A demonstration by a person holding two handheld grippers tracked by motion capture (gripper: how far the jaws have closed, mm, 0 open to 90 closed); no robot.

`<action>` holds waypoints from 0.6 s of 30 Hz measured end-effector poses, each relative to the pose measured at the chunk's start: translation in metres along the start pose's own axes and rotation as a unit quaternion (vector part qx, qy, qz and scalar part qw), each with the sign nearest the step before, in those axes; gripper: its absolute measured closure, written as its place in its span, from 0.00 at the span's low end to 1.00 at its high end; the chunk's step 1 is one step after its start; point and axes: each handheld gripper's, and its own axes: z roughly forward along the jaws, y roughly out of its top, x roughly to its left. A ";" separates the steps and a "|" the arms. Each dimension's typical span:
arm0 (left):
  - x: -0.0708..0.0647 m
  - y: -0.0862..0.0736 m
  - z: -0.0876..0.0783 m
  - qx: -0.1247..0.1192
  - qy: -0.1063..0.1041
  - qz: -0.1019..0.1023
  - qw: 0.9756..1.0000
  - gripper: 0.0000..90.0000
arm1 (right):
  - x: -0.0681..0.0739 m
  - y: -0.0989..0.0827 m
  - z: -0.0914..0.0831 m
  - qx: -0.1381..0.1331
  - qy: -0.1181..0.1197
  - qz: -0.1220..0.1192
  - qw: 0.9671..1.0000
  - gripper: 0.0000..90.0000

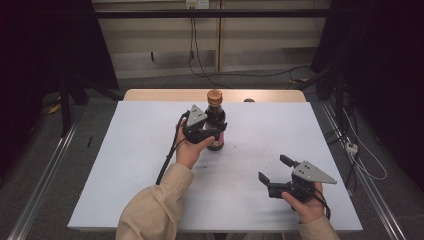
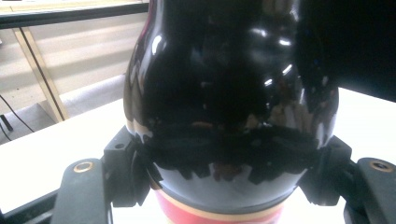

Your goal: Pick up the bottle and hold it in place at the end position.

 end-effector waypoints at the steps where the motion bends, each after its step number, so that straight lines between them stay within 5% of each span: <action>1: 0.000 0.000 0.000 0.000 0.000 -0.001 1.000 0.33 | 0.000 0.000 0.000 0.000 0.000 0.000 1.000 0.04; 10: 0.000 -0.001 0.001 -0.003 0.001 -0.002 1.000 0.33 | 0.003 0.020 0.027 0.015 0.034 0.009 0.999 0.05; 18: -0.001 -0.002 0.000 -0.008 0.004 0.003 1.000 0.33 | 0.000 0.039 0.044 0.022 0.037 0.012 0.999 0.05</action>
